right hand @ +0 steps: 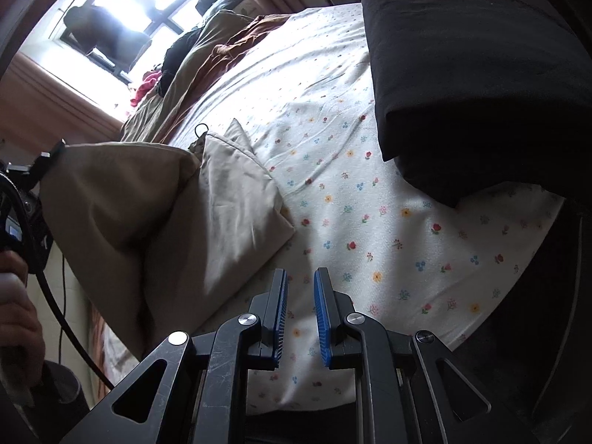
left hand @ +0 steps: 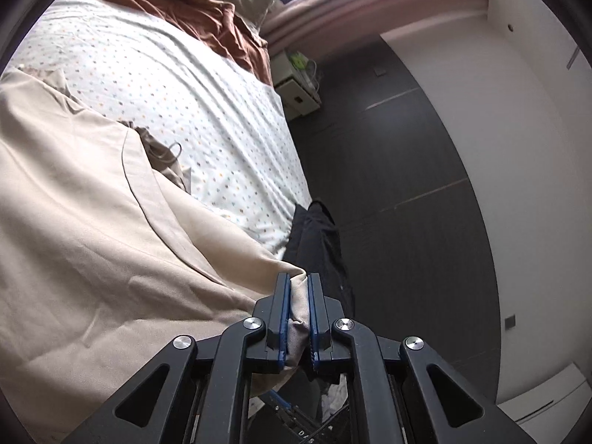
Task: Fold large clothes
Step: 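Open both grippers and release the folded hem onto the garment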
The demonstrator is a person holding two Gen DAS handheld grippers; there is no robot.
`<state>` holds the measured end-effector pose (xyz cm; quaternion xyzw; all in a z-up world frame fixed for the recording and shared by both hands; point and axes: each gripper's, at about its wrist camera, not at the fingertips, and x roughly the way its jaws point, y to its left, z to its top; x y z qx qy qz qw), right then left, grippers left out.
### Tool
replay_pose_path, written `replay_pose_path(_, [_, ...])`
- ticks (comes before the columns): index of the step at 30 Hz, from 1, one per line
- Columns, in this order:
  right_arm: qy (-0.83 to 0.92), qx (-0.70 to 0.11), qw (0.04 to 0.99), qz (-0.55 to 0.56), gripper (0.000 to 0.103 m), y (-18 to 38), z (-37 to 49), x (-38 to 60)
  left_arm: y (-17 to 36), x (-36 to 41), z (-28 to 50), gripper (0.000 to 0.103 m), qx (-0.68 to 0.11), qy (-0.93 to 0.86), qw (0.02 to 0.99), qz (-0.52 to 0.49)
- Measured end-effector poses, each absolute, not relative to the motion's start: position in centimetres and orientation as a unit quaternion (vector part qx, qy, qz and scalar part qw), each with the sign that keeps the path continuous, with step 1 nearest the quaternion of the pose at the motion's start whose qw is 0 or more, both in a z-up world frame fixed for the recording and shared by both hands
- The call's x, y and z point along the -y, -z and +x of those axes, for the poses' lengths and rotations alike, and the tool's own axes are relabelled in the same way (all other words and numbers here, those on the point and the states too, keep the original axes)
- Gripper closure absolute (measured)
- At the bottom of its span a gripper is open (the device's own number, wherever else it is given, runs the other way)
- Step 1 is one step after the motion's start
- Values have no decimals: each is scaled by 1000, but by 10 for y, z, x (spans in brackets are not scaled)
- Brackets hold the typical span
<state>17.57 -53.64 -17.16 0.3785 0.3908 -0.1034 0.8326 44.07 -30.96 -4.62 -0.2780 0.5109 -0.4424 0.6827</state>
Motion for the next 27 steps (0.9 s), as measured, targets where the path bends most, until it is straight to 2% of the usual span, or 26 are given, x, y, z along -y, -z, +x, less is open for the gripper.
replay_pose_path(1, [99, -390, 832, 381, 86, 171, 176, 537, 50, 314, 436, 92, -523, 440, 682, -258])
replay_pose_path(4, [87, -383, 831, 394, 63, 171, 181, 536, 59, 307, 434, 86, -550, 432, 674, -240])
replay_pose_path(5, [82, -380, 833, 394, 61, 170, 183, 535, 59, 300, 433, 71, -549, 427, 676, -243])
replay_pose_path(6, [75, -378, 835, 393, 61, 169, 187, 534, 59, 289, 435, 50, -545, 419, 683, -247])
replay_pose_path(8, [60, -379, 836, 391, 61, 168, 195, 530, 56, 267, 438, 33, -526, 395, 709, -256])
replay_pose_path(13, [37, -384, 838, 385, 57, 165, 223, 529, 64, 207, 451, 33, -516, 333, 742, -268])
replay_pose_path(24, [-12, -424, 838, 344, 55, 150, 308, 532, 102, 104, 465, 33, -514, 214, 779, -289])
replay_pose_path(27, [-29, -445, 832, 331, 43, 152, 338, 529, 116, 84, 463, 33, -518, 193, 777, -302])
